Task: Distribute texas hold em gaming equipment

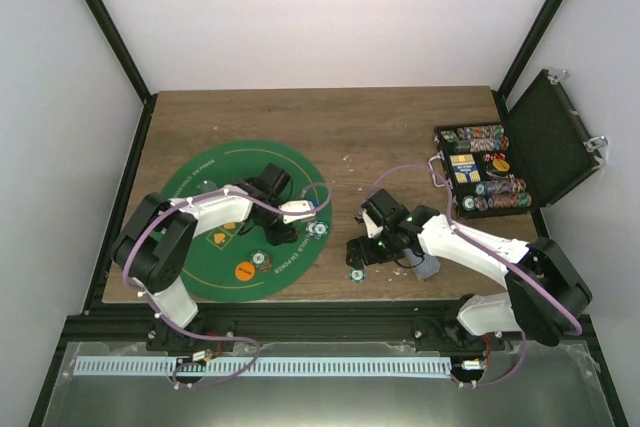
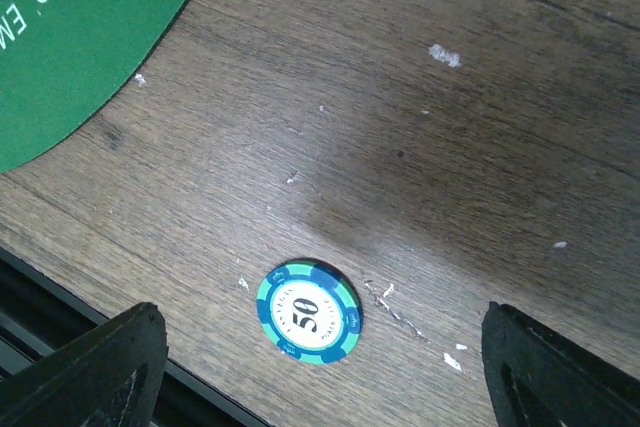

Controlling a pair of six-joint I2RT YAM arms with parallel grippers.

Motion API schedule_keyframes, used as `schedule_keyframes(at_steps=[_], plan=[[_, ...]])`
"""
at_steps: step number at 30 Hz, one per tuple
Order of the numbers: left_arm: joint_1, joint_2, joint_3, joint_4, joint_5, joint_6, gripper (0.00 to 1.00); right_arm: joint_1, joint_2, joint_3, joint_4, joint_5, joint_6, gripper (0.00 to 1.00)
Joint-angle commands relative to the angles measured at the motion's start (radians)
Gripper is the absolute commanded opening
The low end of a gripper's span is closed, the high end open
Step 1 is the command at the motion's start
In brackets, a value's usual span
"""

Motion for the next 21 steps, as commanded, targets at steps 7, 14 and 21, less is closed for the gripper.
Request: schedule_keyframes(at_steps=[7, 14, 21], plan=[[-0.020, -0.043, -0.092, -0.059, 0.117, 0.056, 0.43, 0.009, -0.008, 0.018, 0.021, 0.000, 0.007, 0.87], [-0.032, -0.056, -0.108, -0.080, 0.198, 0.041, 0.38, 0.009, 0.000, 0.020, 0.041, -0.028, 0.009, 0.87], [-0.041, -0.071, -0.113, -0.027, 0.192, -0.003, 0.38, 0.024, 0.012, 0.023, -0.053, 0.065, 0.035, 0.83]])
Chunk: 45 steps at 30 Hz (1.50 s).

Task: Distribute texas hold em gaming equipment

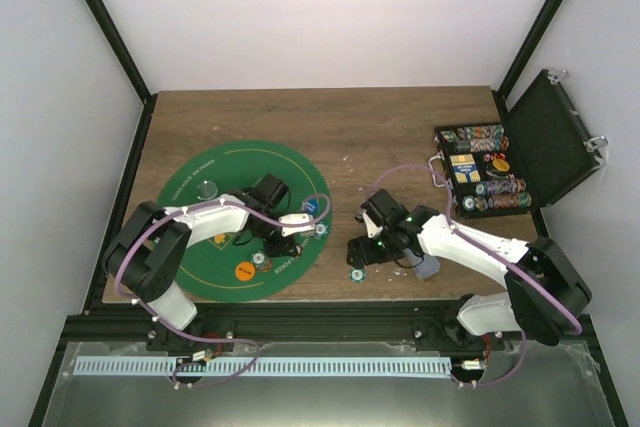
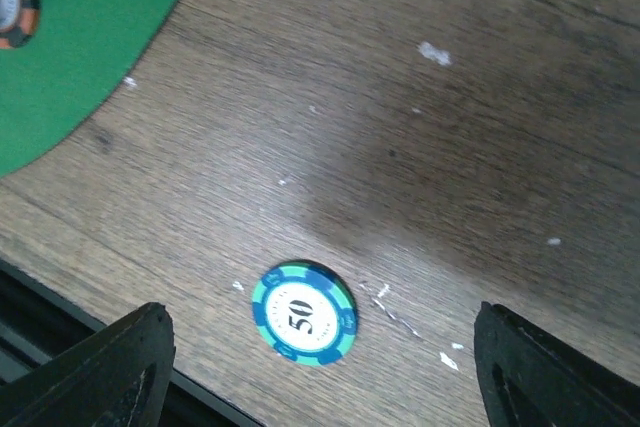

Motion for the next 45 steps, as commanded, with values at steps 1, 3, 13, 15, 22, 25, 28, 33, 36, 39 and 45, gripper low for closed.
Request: schedule_keyframes(at_steps=[1, 3, 13, 15, 22, 25, 28, 33, 36, 39, 45], plan=[[-0.013, -0.006, -0.015, -0.026, 0.053, -0.026, 0.39, 0.032, 0.012, 0.024, -0.079, 0.079, 0.033, 0.82], [-0.014, -0.008, 0.004, -0.053, 0.063, -0.021, 0.41, 0.077, 0.014, 0.027, -0.087, 0.106, 0.052, 0.82], [0.030, -0.055, 0.066, -0.210, 0.080, -0.006, 0.50, 0.252, 0.184, 0.090, -0.137, 0.208, 0.122, 0.84], [0.053, -0.069, 0.074, -0.221, 0.077, -0.016, 0.51, 0.278, 0.218, 0.104, -0.154, 0.235, 0.131, 0.82], [0.116, -0.108, 0.091, -0.269, 0.075, -0.022, 0.51, 0.336, 0.299, 0.148, -0.151, 0.231, 0.134, 0.52], [0.134, -0.122, 0.088, -0.268, 0.069, -0.027, 0.51, 0.343, 0.308, 0.156, -0.139, 0.229, 0.132, 0.46], [0.142, -0.127, 0.083, -0.255, 0.056, -0.044, 0.51, 0.343, 0.309, 0.160, -0.120, 0.258, 0.130, 0.44], [0.151, -0.129, 0.080, -0.239, 0.039, -0.063, 0.51, 0.334, 0.358, 0.196, -0.074, 0.300, 0.098, 0.41], [0.155, -0.129, 0.074, -0.232, 0.030, -0.071, 0.51, 0.313, 0.407, 0.228, -0.049, 0.323, 0.070, 0.39], [0.156, -0.129, 0.072, -0.229, 0.018, -0.076, 0.52, 0.282, 0.436, 0.267, -0.013, 0.328, 0.040, 0.39], [0.163, -0.135, 0.067, -0.222, -0.001, -0.082, 0.51, 0.237, 0.447, 0.311, 0.022, 0.318, 0.004, 0.39]])
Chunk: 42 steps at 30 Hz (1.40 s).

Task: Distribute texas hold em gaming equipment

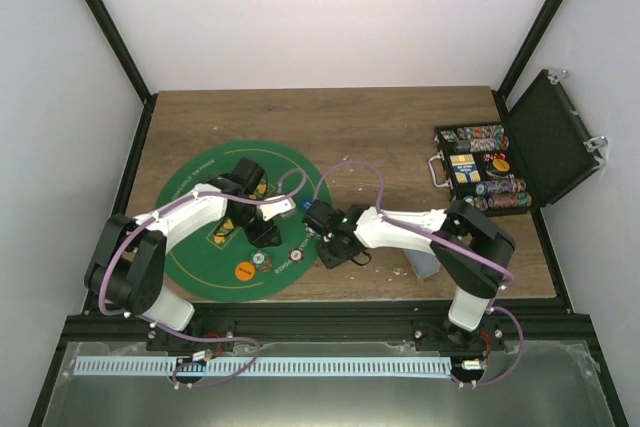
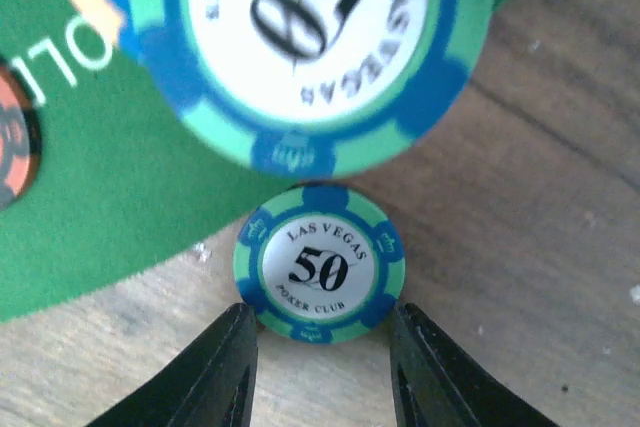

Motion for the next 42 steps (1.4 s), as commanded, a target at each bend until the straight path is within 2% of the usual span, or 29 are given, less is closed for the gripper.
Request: schedule_keyframes(at_steps=[1, 5, 9, 14, 20, 25, 34, 42], plan=[[0.009, -0.025, -0.008, 0.012, -0.011, -0.008, 0.51, -0.029, 0.031, 0.008, 0.047, 0.008, -0.036, 0.39], [0.010, -0.021, -0.014, 0.017, -0.014, -0.008, 0.52, -0.034, 0.009, -0.018, 0.034, 0.005, -0.043, 0.40], [0.010, -0.013, -0.010, 0.017, -0.012, -0.009, 0.52, -0.039, -0.045, -0.031, 0.012, -0.006, -0.057, 0.47], [0.011, -0.008, -0.008, 0.014, -0.012, -0.011, 0.52, -0.107, -0.181, -0.029, 0.026, -0.095, -0.084, 0.55], [0.010, -0.005, -0.007, 0.017, -0.015, -0.017, 0.52, -0.215, -0.268, -0.035, 0.040, -0.222, -0.115, 0.57], [0.009, 0.020, 0.004, 0.053, -0.014, -0.039, 0.51, -0.294, -0.223, -0.020, 0.011, -0.153, -0.112, 0.57], [-0.049, 0.155, 0.074, 0.117, -0.034, -0.074, 0.48, -0.311, -0.049, 0.043, 0.145, -0.243, -0.094, 0.51], [-0.101, 0.227, 0.106, 0.165, -0.010, -0.106, 0.48, -0.311, -0.015, 0.019, 0.215, -0.302, -0.053, 0.49]])
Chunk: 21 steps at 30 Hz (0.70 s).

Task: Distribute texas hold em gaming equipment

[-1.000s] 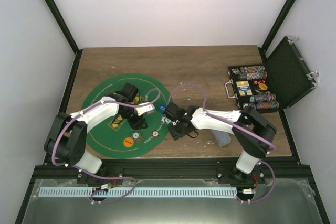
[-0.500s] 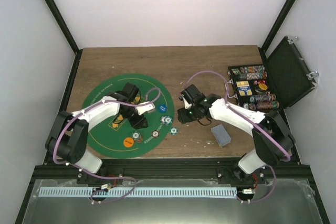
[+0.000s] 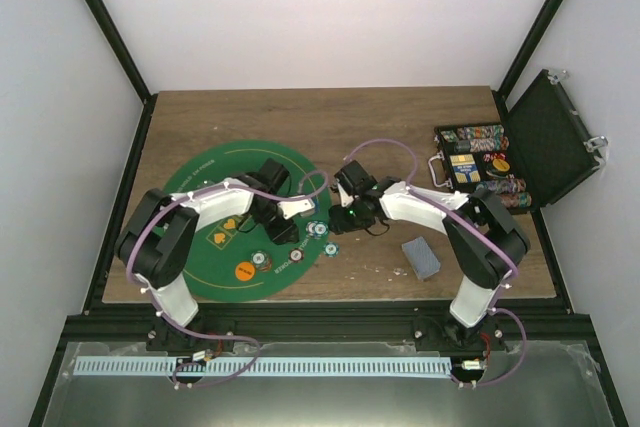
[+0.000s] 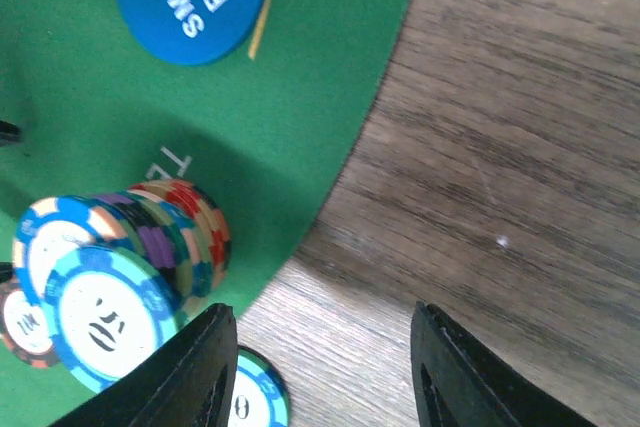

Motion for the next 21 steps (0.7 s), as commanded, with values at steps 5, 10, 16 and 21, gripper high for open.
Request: schedule_keyframes(at_steps=[5, 10, 16, 21], plan=[[-0.014, 0.056, 0.036, 0.075, 0.036, -0.047, 0.48, -0.003, 0.022, 0.005, 0.116, -0.115, 0.049, 0.49], [-0.027, 0.063, 0.041, 0.101, 0.043, -0.050, 0.48, -0.003, 0.037, 0.028, 0.114, -0.104, 0.050, 0.49], [-0.032, 0.074, 0.046, 0.095, 0.054, -0.044, 0.48, -0.009, 0.015, 0.035, 0.086, -0.060, 0.033, 0.49], [-0.028, 0.063, 0.057, 0.076, 0.021, -0.036, 0.48, -0.040, -0.024, 0.064, 0.014, -0.020, 0.000, 0.52]])
